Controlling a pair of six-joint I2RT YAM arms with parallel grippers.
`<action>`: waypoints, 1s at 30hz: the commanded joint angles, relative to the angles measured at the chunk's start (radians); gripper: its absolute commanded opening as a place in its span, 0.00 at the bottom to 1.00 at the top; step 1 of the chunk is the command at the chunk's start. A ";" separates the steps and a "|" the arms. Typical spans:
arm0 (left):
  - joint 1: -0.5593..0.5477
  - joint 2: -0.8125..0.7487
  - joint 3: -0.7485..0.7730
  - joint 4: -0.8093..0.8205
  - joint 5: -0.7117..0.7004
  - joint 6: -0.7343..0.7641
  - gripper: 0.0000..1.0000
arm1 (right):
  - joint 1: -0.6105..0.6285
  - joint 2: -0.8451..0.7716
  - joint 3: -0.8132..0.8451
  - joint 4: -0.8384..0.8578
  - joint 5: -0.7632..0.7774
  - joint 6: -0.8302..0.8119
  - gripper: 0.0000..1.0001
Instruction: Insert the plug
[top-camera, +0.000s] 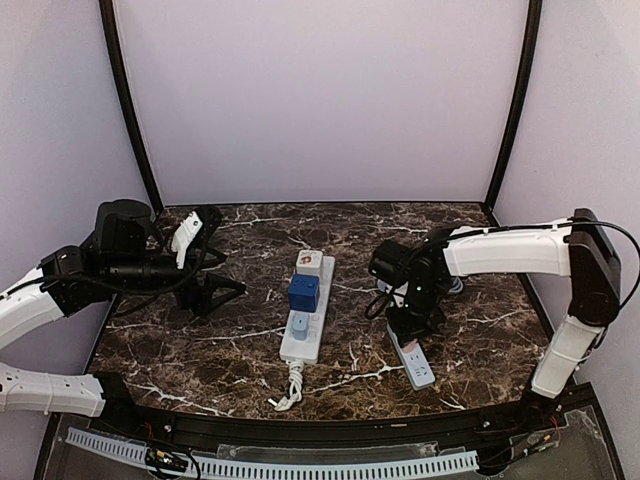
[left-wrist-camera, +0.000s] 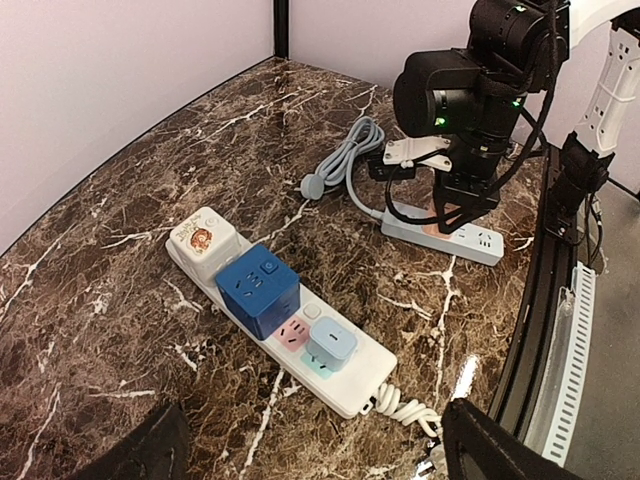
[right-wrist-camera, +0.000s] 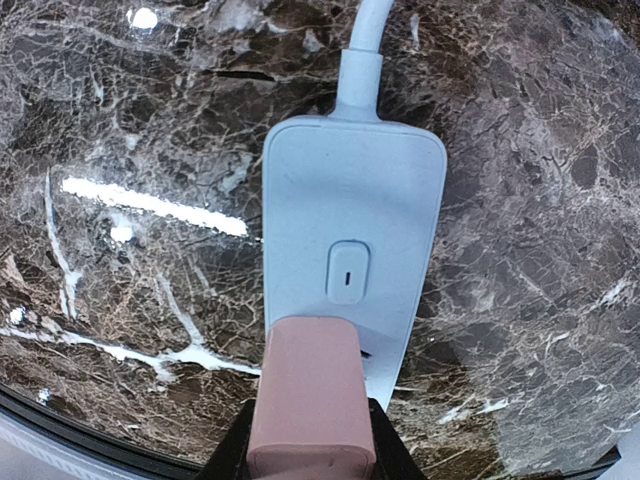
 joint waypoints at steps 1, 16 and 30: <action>0.004 -0.015 0.015 -0.037 0.019 0.005 0.88 | -0.002 0.095 -0.025 0.007 -0.013 -0.007 0.00; 0.004 -0.051 0.020 -0.089 0.020 0.015 0.88 | -0.007 0.050 0.091 -0.055 -0.015 -0.006 0.24; 0.004 -0.054 0.070 -0.157 0.035 0.031 0.89 | -0.020 -0.005 0.258 -0.187 0.051 -0.007 0.84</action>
